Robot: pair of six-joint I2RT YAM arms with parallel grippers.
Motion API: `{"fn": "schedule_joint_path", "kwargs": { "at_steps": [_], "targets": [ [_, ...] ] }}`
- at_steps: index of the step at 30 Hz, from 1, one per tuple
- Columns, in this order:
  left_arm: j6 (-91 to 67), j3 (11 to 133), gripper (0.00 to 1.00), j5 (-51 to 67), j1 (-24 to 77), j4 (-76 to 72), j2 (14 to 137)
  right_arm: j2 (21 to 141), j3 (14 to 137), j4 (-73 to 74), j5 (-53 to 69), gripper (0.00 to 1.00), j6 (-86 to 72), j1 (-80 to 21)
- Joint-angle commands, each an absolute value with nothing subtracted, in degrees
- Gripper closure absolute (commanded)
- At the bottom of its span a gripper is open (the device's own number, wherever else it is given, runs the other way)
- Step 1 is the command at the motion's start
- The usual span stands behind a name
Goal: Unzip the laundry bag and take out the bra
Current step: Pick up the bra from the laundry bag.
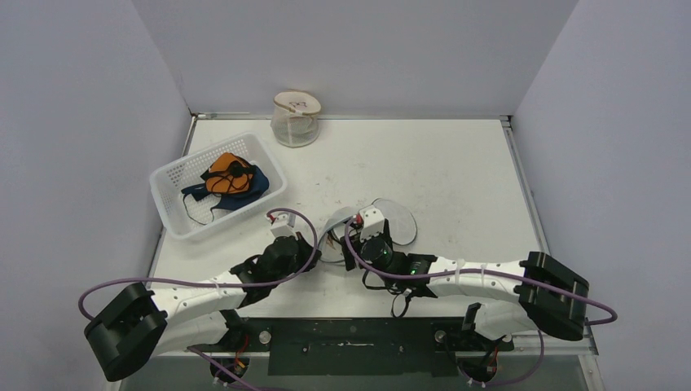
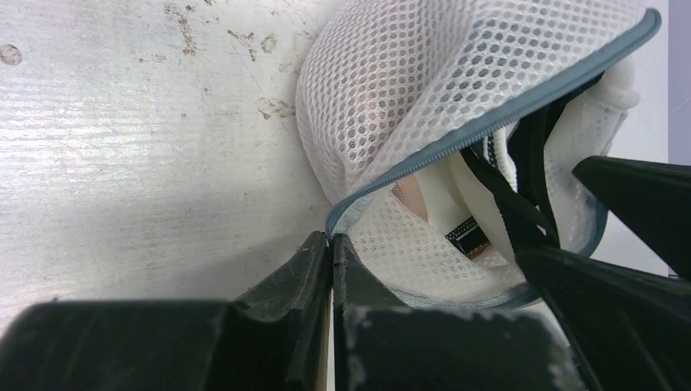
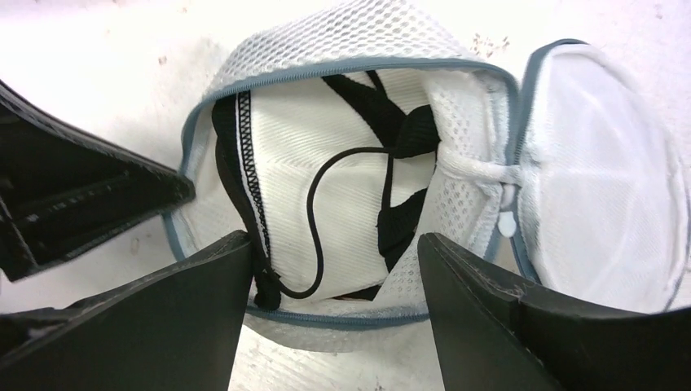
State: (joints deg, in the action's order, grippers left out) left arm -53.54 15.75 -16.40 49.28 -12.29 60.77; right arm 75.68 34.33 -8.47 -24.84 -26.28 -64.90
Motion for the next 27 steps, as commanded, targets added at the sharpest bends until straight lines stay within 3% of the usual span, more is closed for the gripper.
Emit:
{"fn": "schedule_joint_path", "kwargs": {
  "at_steps": [1, 19, 27],
  "targets": [
    [-52.5, 17.9, 1.0, -15.6, 48.8, -14.8, 61.5, 75.7, 38.5, -9.0, -27.9, 0.27, -27.7, -64.2],
    [-52.7, 17.2, 1.0, -14.5, 48.9, -16.9, 62.7, 89.3, 44.7, -11.8, -30.0, 0.27, -28.5, -64.0],
    [-52.7, 16.3, 1.0, -14.2, 48.9, -17.3, 62.8, 85.7, 41.3, -16.9, -33.6, 0.24, -31.7, -63.9]
  ]
}}
